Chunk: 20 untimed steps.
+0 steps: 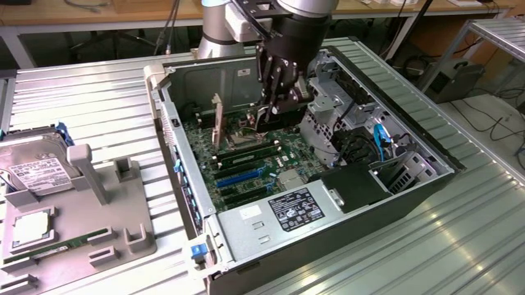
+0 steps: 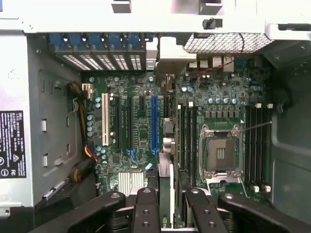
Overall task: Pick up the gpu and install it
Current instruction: 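Insert the gpu into the slot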
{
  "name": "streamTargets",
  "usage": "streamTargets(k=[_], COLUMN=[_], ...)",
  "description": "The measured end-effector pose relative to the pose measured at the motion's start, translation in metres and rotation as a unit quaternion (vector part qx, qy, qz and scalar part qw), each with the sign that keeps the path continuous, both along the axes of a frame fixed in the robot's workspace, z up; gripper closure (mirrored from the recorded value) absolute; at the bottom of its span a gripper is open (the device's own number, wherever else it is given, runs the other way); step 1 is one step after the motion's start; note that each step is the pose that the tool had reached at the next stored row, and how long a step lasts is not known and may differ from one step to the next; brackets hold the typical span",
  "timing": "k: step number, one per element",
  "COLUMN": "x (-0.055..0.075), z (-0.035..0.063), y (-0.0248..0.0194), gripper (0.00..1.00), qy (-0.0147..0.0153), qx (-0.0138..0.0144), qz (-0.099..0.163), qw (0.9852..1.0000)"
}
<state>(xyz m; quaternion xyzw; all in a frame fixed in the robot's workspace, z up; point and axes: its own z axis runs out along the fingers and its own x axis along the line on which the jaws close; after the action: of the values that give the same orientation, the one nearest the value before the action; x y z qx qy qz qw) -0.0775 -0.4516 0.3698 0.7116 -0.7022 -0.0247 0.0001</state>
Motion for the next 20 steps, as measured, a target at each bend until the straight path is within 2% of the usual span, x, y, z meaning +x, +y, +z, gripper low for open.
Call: streamTargets(k=[3,8,12,20], x=[-0.002,-0.009,-0.014,-0.026], z=[-0.0032,-0.0073,-0.0134,-0.0294], y=[-0.0018,-0.0089,-0.0111,-0.0114], gripper=[0.74,0.74,0.74,0.74], qy=[0.0001,0.0,-0.0001,-0.0002], qx=[0.0012,0.0081,0.0083,0.0077], qz=[0.013,0.015,0.014,0.006], qw=[0.9999,0.9999,0.9999,1.0])
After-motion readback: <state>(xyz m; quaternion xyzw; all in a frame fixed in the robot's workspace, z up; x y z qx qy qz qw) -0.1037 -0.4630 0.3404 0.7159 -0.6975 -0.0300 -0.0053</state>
